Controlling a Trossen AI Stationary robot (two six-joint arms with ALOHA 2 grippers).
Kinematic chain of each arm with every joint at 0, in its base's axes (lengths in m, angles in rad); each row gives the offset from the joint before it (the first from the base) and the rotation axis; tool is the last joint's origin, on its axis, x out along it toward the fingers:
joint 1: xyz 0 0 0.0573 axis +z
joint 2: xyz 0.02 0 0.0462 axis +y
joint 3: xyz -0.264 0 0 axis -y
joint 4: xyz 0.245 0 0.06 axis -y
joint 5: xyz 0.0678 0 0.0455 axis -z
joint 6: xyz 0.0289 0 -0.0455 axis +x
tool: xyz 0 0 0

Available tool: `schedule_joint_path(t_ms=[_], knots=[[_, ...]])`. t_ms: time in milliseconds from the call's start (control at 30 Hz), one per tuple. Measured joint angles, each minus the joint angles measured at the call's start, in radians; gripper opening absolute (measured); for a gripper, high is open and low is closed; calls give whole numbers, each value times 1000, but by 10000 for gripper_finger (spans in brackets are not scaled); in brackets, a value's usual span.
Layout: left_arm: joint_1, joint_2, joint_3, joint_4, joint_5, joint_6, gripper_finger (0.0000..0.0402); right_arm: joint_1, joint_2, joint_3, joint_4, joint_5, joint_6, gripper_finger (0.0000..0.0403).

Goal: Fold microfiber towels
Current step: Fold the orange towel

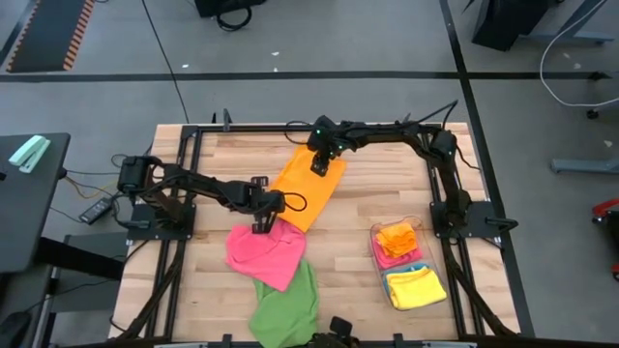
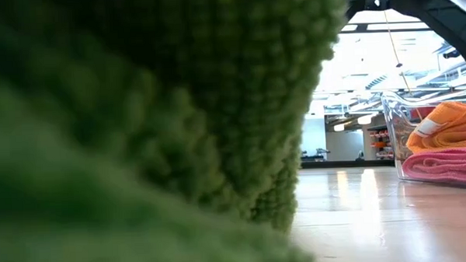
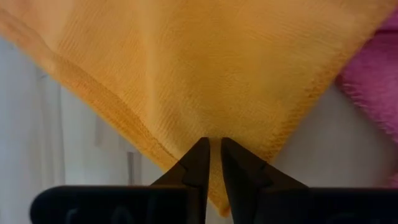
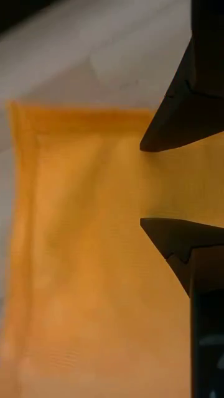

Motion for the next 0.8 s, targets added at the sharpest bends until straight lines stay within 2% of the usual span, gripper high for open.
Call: schedule_joint_path(t_ms=[233, 367, 667, 800], knots=[[-26, -25, 0, -4, 0, 58, 41, 61, -29, -1, 14, 32, -61, 193], [-26, -64, 0, -8, 0, 58, 35, 88, -3, 0, 46, 32, -110, 193], [-33, -150, 1, -45, 0, 25, 40, 136, 8, 1, -76, 53, -64, 193], [-42, -173, 1, -56, 0, 6, 33, 171, 3, 4, -182, 54, -34, 193]])
